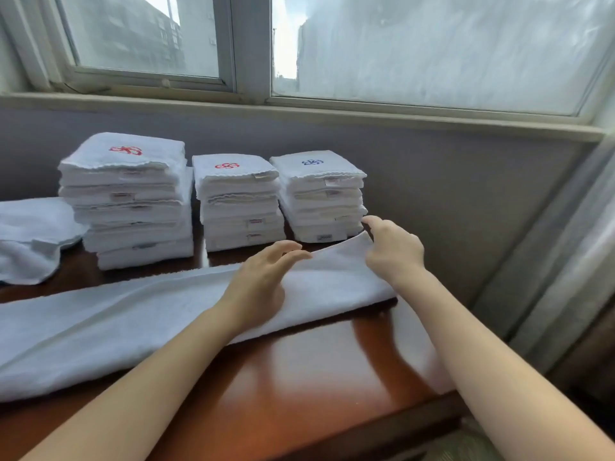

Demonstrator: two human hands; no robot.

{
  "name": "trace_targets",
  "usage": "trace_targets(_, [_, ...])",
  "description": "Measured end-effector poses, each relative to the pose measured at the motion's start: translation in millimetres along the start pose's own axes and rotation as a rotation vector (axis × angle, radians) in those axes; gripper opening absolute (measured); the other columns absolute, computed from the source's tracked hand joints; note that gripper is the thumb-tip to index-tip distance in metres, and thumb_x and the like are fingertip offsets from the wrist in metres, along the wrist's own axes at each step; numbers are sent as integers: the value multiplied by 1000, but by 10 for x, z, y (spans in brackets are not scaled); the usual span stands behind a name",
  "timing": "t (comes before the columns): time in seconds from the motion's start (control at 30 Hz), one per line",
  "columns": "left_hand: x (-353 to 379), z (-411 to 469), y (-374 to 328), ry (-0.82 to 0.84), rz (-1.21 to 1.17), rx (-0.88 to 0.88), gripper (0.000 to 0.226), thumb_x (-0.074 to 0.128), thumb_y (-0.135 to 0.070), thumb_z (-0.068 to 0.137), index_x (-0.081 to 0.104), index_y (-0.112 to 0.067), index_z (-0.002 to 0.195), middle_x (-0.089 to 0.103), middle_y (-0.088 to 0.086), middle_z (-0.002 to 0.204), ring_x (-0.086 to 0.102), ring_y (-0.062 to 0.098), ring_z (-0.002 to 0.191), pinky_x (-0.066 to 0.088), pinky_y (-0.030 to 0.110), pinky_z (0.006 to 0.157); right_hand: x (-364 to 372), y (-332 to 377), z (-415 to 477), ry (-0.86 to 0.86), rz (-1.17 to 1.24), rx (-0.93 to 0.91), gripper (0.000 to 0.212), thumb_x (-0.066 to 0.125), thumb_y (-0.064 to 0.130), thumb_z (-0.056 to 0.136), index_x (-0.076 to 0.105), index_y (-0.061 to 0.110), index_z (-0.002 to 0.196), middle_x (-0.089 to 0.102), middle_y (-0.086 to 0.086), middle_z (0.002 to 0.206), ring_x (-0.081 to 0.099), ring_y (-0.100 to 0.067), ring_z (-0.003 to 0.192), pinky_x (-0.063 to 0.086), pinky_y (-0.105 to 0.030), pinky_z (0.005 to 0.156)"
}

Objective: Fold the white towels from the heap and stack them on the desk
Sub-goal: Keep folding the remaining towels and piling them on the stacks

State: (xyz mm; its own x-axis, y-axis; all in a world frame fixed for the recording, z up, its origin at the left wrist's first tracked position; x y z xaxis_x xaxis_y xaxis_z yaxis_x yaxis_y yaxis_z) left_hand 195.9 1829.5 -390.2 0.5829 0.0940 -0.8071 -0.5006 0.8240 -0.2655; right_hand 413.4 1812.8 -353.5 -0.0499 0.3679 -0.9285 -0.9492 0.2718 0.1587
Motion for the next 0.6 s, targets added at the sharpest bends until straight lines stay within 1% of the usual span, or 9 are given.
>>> trace_targets(0.03, [17, -7, 22, -9, 7, 1, 69, 49, 16, 66, 65, -18, 125, 56, 3, 133, 55, 24, 120, 51, 40, 92, 3, 27, -26, -46, -24, -38, 59, 51, 7, 84, 46, 25, 140, 55, 0, 128, 53, -26, 115, 40, -34, 83])
trace_targets(0.1, [74, -18, 72, -8, 13, -18, 50, 56, 9, 78, 72, -19, 116, 62, 2, 126, 59, 23, 115, 52, 40, 91, 51, 185, -112, -127, 85, -146, 61, 51, 5, 83, 47, 22, 142, 51, 2, 138, 48, -23, 125, 38, -33, 93])
trace_targets(0.17, [135, -21, 161, 30, 25, -117, 39, 52, -6, 92, 70, -26, 122, 59, -4, 135, 55, 17, 123, 46, 35, 100, 216, 383, -197, -46, 273, -193, 55, 49, 6, 85, 55, 23, 137, 55, 4, 139, 48, -21, 127, 38, -31, 100])
trace_targets(0.23, [248, -29, 258, 158, 69, -207, 43, 41, -18, 100, 56, -31, 138, 45, -9, 151, 38, 12, 139, 29, 31, 114, 500, 562, -285, 159, 348, -204, 49, 44, 11, 93, 53, 23, 140, 51, 2, 145, 45, -21, 133, 35, -34, 109])
trace_targets(0.27, [302, -36, 292, 234, 99, -229, 45, 36, -23, 102, 47, -33, 145, 36, -9, 156, 28, 11, 145, 18, 32, 119, 635, 627, -340, 248, 305, -219, 48, 39, 16, 97, 47, 22, 144, 43, -1, 151, 37, -20, 139, 28, -36, 115])
trace_targets(0.33, [375, -65, 339, 353, 166, -257, 48, 28, -34, 104, 30, -37, 152, 21, -9, 162, 11, 11, 151, 2, 39, 123, 809, 670, -415, 329, 198, -244, 50, 28, 26, 103, 31, 22, 153, 22, -2, 162, 16, -17, 149, 8, -40, 122])
trace_targets(0.4, [408, -97, 366, 417, 217, -275, 51, 23, -42, 104, 19, -40, 154, 11, -9, 164, 3, 12, 152, -3, 43, 122, 860, 634, -440, 341, 165, -229, 52, 22, 36, 104, 21, 26, 156, 10, 0, 165, 4, -13, 151, -3, -41, 122])
trace_targets(0.47, [438, -106, 343, 447, 230, -275, 53, 20, -47, 103, 14, -40, 155, 7, -8, 165, 1, 14, 152, -3, 44, 122, 866, 598, -450, 347, 168, -222, 54, 20, 41, 104, 19, 28, 156, 8, 1, 165, 1, -13, 151, -5, -41, 122])
trace_targets(0.6, [523, -57, 218, 465, 228, -261, 56, 19, -53, 102, 12, -39, 155, 5, -7, 165, 0, 15, 152, -3, 44, 121, 825, 459, -462, 352, 167, -215, 54, 19, 42, 104, 18, 28, 156, 7, 1, 165, 1, -13, 151, -4, -41, 122])
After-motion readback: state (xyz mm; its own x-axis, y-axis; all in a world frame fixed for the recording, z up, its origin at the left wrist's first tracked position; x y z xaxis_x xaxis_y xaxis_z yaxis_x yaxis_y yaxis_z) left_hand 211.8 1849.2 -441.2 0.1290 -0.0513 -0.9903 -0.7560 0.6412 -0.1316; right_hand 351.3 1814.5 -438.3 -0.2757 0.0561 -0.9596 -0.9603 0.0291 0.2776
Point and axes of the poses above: each hand's wrist, its own z-axis towards the middle knuckle, its own x-axis out of the palm, y = z × x, the point moved 7 cm from there along z, towards the middle knuckle
